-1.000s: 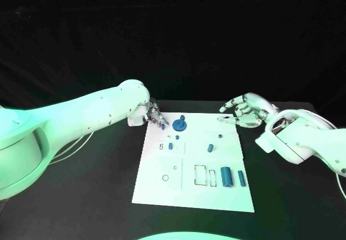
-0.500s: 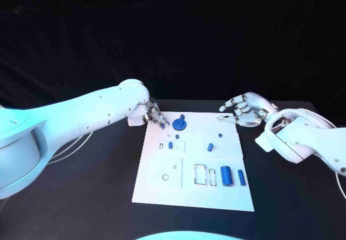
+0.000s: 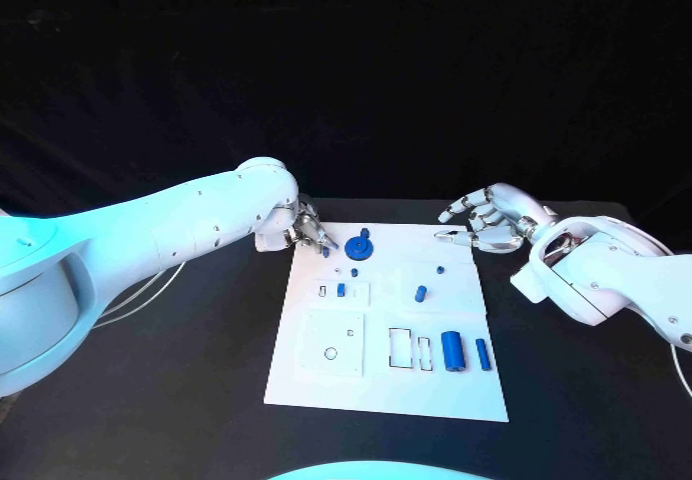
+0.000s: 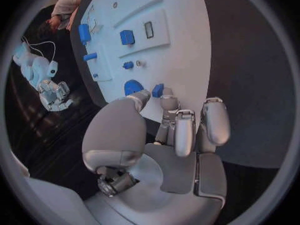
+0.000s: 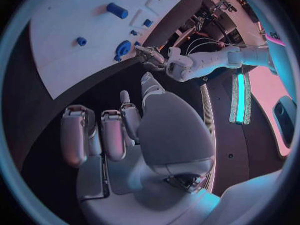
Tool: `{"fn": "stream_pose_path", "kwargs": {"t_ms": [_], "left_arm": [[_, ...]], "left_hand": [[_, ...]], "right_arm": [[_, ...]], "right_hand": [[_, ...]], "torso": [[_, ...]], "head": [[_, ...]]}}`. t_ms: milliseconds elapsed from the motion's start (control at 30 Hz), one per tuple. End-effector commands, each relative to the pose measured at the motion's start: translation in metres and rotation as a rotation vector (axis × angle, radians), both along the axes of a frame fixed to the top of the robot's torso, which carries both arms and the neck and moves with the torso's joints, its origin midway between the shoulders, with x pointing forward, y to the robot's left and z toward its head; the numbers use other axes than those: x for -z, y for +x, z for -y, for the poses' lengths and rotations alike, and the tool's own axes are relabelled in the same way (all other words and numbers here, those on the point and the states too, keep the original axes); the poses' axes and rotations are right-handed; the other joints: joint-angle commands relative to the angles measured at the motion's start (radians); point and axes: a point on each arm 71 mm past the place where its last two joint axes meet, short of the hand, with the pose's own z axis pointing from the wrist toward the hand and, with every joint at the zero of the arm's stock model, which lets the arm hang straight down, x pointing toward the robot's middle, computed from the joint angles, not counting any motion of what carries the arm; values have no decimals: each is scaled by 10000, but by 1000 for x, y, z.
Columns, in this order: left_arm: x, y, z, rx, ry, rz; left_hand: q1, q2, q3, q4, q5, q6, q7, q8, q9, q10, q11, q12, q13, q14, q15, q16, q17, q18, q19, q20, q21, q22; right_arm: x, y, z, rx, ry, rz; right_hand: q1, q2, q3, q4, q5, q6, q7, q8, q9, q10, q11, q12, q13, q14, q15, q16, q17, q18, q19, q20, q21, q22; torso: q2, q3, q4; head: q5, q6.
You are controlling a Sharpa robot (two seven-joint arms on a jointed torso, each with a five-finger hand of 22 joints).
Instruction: Assemble the parts on the task board
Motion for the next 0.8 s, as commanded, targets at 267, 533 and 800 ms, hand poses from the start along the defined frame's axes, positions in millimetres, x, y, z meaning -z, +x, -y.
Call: {"fn": "stream_pose_path", "kwargs": {"t_ms": [267,533,800], "left_arm": [[0,-1,2,-15,-227,-9],[1,-2,4,120,-505,-291],[0,-3,2,-11,-794,-148]], "left_hand": [[1171,597,888,-147,-23,-183,-250,770,892,-18,-222,17,-49,873,-209,54,2168,-83,30,-144,12,34],[1692,547,1829,-341,-111,-436,-222,889,1191,-68,-206,-21,-120,869,-194,51,2161,-82,2,-154,-7,28],[1829,424,2625,-629,-125,-499,-186,906,1324,-59,-178,-8,-108,870,-167,54,2168,-80,-17,-130,-13,36]], "right_arm": [[1,0,-1,-172,-115,-40],[1,0,-2,-188,-124,-58],[1,0,-2,-191,-125,-57]], "right_hand": [[-35,72,-36,-9,60,-82,-8,65,-18,18,-46,22,771,541,41,-36,604,126,238,59,-22,1527],[-31,76,-35,-10,63,-81,-9,70,-18,29,-47,35,779,542,39,-35,608,121,247,58,-5,1539],[-31,76,-35,-10,63,-81,-9,70,-18,29,-47,35,779,542,39,-35,608,121,247,58,-5,1539]], "torso": [[-1,-5,14],[-9,1,10],[-15,8,3]], "head": [[-25,-52],[-11,-94],[6,-93]]}}
